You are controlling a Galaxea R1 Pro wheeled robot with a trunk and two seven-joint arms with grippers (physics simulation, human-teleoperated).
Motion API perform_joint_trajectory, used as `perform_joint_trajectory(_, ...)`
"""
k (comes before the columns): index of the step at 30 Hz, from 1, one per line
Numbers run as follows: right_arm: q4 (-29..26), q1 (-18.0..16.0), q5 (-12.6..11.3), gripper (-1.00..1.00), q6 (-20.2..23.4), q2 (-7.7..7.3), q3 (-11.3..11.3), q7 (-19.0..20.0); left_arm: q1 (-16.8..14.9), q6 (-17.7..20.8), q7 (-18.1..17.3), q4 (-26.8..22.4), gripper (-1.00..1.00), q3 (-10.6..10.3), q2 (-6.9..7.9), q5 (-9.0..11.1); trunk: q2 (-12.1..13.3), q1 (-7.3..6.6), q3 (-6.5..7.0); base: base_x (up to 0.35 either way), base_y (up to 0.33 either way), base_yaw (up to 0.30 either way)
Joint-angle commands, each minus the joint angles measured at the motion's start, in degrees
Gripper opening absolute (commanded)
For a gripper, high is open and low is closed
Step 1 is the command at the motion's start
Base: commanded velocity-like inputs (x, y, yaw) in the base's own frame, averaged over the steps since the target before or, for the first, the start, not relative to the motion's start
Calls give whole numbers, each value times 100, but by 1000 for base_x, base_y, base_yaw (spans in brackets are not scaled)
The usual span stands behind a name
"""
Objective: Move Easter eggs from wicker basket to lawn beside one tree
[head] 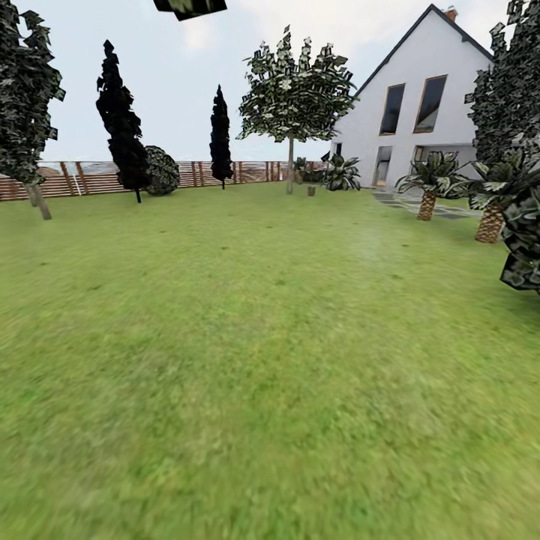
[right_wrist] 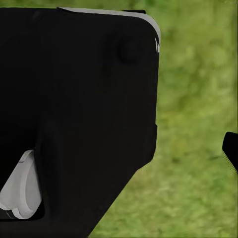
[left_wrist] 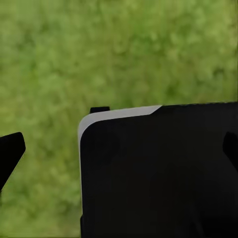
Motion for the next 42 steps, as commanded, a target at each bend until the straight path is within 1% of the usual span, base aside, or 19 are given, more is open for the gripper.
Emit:
perform_joint_trajectory(1, -6, 1, 6, 100, -11, 1, -4, -2, -3, -19, -10, 4, 100, -9, 2, -5, -4, 4, -6, 276, 0, 0)
perform_joint_trajectory(42, -6, 1, 6, 100, -11, 1, -4, -2, -3, -18, -10, 3, 100, -8, -1, -5, -4, 4, -6, 275, 0, 0)
